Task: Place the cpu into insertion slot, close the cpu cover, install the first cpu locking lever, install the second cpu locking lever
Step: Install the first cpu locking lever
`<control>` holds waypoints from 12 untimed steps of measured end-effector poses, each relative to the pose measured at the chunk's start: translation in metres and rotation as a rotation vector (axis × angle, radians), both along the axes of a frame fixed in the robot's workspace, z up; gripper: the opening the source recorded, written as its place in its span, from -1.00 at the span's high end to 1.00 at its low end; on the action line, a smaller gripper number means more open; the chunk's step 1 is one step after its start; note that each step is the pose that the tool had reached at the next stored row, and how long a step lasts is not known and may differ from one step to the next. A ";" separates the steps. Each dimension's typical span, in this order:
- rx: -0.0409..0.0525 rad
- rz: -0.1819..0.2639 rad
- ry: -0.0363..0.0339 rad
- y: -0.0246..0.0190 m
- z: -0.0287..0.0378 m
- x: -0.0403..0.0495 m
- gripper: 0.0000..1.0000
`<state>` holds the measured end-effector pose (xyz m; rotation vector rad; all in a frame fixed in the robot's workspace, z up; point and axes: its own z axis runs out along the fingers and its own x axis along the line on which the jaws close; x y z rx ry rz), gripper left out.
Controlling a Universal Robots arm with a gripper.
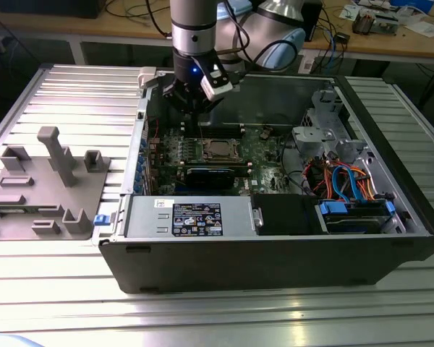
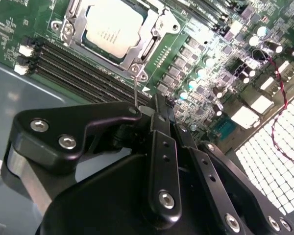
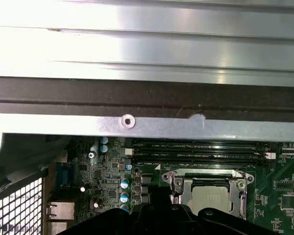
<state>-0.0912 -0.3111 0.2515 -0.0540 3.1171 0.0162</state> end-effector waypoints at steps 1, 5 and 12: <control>0.0000 0.000 0.0000 0.0002 0.0000 0.0009 0.79; 0.0000 0.001 0.0000 0.0003 0.0000 0.0060 0.79; -0.0001 0.001 0.0001 0.0003 0.0000 0.0166 0.79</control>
